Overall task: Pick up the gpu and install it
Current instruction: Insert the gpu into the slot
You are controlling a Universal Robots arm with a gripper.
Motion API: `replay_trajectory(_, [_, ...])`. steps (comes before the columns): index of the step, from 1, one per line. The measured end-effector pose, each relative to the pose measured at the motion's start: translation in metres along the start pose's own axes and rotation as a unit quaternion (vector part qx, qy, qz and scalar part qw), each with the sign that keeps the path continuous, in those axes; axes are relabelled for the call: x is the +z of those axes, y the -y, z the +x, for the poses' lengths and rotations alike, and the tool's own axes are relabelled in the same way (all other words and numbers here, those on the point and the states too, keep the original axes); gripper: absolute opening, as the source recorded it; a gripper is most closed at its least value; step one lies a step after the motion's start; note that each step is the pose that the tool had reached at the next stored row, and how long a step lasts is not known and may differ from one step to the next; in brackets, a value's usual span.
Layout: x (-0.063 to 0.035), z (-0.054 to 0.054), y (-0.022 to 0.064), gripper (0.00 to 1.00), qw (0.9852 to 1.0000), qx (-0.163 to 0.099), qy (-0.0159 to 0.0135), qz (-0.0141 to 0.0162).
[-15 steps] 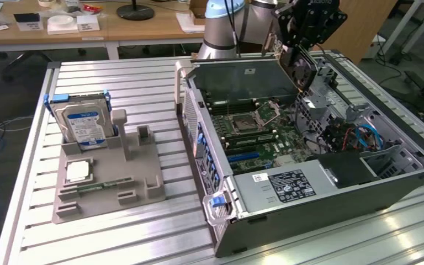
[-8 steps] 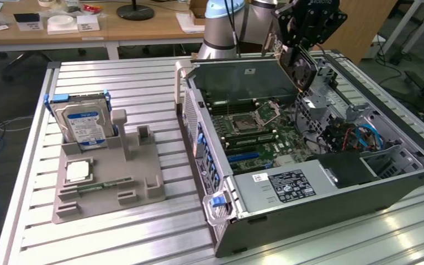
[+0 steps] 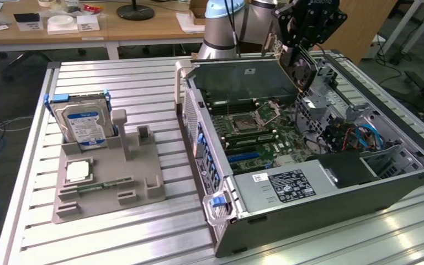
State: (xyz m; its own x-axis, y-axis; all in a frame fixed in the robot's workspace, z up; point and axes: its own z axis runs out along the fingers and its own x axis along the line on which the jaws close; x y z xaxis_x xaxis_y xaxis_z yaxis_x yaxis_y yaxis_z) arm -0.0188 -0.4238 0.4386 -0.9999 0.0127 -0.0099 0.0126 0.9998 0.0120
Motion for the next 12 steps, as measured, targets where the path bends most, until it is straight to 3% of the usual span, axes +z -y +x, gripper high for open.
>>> replay_trajectory(7, [0.0000,0.0000,0.0000,0.28,0.9997,-0.025,-0.0003,-0.0004])
replay_trajectory(12, [0.0000,0.0000,0.0000,0.28,0.9981,-0.062,-0.0007,-0.0007])
